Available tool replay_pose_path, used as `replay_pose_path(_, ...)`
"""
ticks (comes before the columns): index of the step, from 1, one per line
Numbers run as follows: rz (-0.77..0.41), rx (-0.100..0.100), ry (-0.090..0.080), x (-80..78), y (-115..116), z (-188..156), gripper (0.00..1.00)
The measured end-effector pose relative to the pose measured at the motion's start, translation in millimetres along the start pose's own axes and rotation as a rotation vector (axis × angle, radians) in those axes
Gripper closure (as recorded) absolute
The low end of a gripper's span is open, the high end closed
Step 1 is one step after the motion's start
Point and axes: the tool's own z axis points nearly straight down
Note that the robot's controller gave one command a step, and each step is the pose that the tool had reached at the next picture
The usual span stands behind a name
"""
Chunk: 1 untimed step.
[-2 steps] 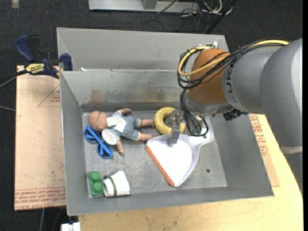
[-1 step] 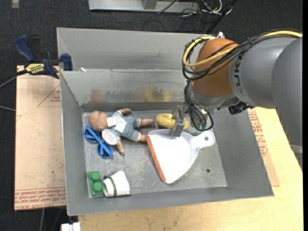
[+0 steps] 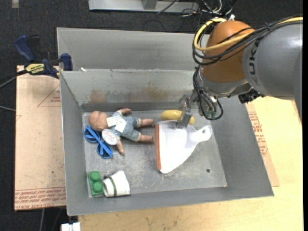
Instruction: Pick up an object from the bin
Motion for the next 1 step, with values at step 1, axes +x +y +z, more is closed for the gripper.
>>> replay_pose_path(1,-0.022,0.001,0.003,4.2,10.7,-59.8,1.00)
